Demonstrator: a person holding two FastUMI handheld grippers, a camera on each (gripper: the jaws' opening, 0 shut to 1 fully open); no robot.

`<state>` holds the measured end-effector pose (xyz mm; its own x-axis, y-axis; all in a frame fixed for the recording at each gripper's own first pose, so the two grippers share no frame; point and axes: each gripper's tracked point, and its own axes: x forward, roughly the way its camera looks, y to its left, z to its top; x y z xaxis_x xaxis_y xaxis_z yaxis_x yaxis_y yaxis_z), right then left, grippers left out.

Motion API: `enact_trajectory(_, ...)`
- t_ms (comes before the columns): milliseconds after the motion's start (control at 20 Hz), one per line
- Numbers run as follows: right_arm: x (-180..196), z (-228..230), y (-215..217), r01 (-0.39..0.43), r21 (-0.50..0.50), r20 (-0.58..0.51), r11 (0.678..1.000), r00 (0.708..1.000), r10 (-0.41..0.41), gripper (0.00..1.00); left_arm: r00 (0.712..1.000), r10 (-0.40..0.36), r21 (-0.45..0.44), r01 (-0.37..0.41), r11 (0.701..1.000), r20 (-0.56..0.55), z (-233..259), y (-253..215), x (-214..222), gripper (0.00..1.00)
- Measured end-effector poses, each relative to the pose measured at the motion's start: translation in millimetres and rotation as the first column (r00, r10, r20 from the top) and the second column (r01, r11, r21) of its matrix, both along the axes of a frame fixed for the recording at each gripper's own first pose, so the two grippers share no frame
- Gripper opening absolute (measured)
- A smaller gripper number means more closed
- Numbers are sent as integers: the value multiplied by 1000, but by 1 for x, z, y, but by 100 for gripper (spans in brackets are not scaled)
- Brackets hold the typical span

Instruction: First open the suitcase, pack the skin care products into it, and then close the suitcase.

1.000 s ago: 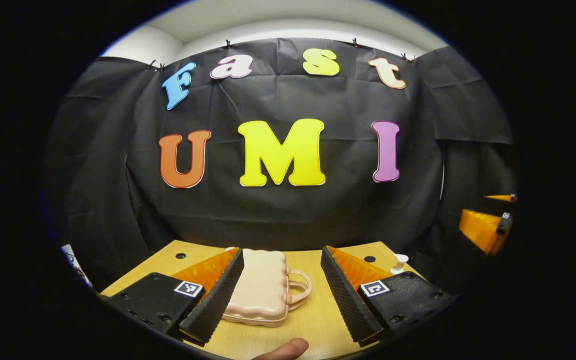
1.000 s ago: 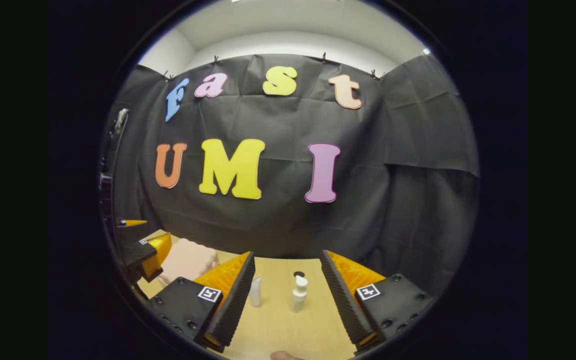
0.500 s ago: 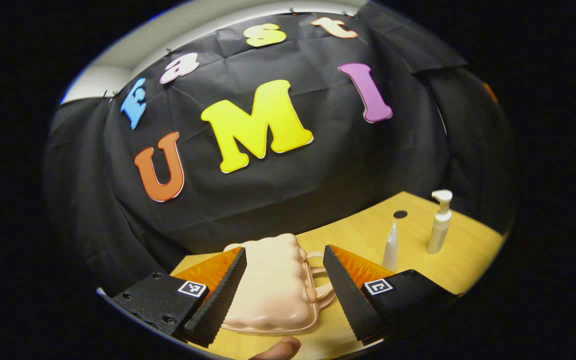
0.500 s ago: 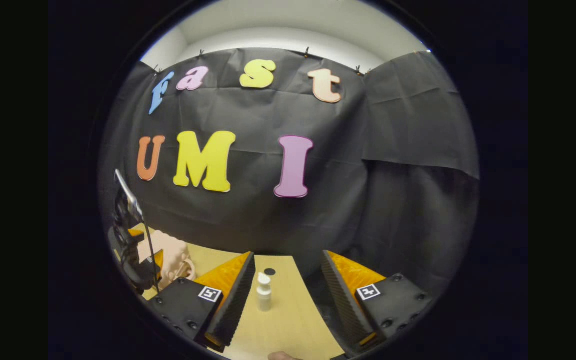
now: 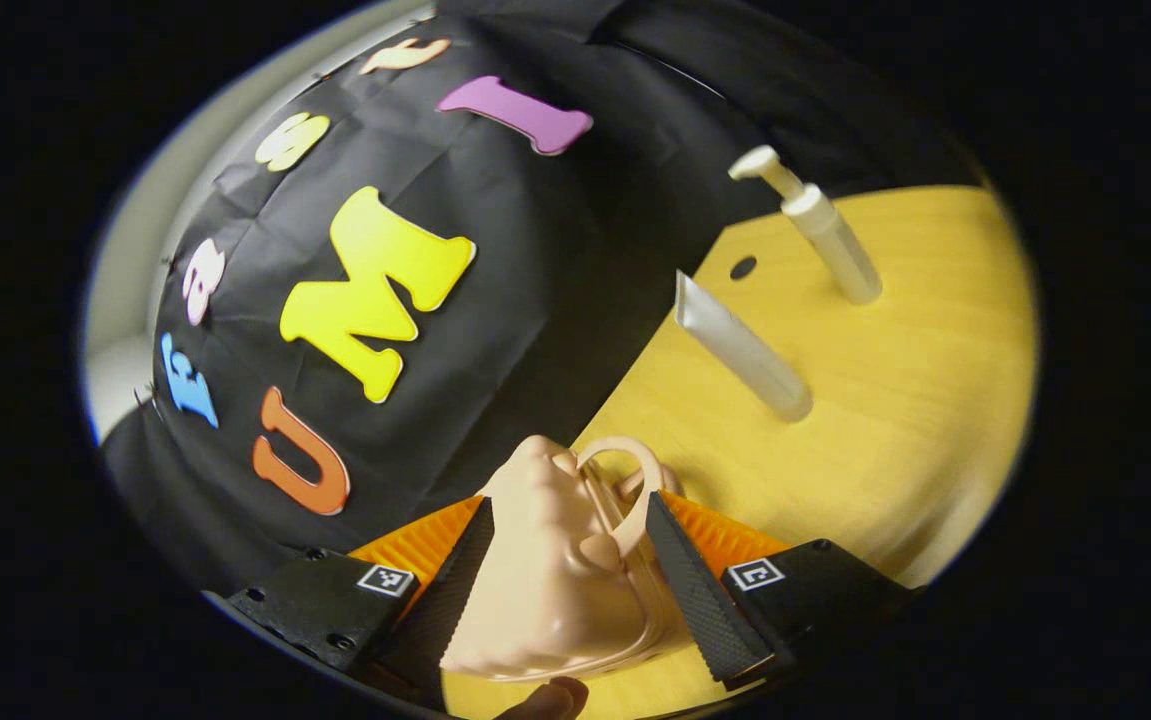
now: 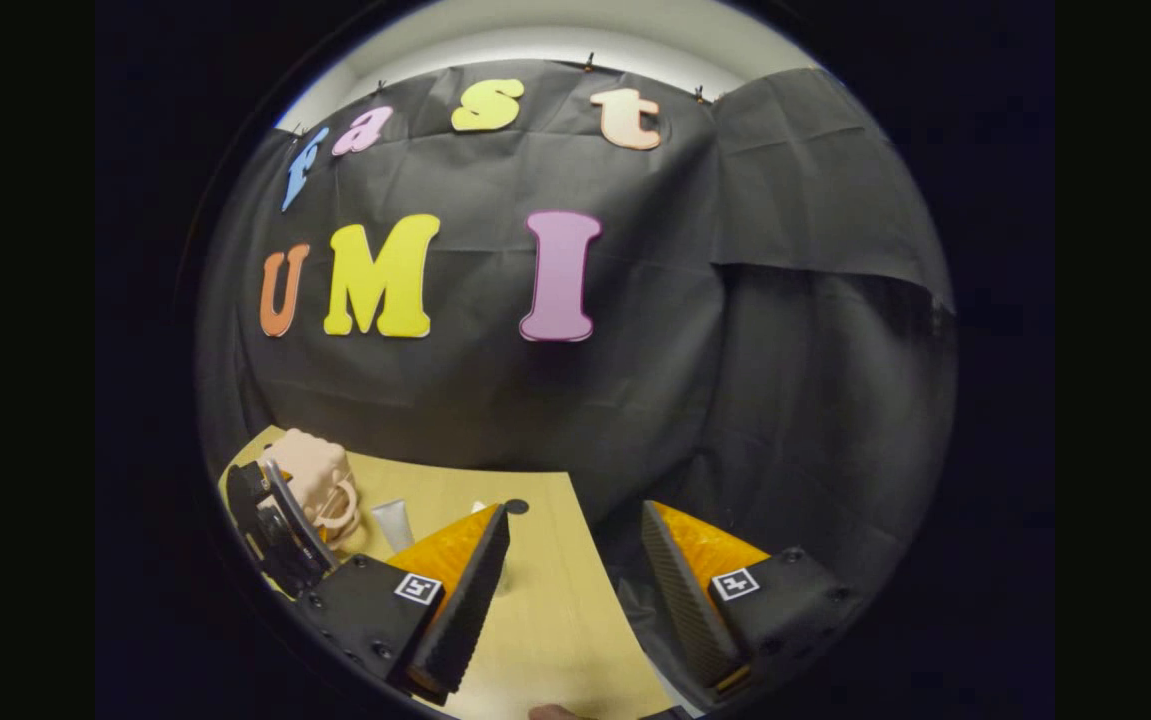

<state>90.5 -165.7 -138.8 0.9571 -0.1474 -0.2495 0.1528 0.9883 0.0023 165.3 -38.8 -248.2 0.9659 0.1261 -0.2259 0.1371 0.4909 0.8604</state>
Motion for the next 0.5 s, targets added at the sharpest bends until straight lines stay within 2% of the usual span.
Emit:
enact_trajectory(50,1,-6,2,-14,14,-8,1000,1000,14,79,1000,-11,40,12,999,-19,-14,-3,5,98)
enact_trajectory(250,11,-33,8,-87,7,-45,996,995,87,79,996,49,197,-33,980,-76,-45,7,22,97)
enact_trajectory(400,10,-50,9,-135,15,-68,991,988,136,79,996,55,352,-29,935,-65,-43,10,36,96)
enact_trajectory(500,7,-59,11,-161,-2,-87,987,983,160,78,997,58,410,-31,912,-55,-40,8,41,89)
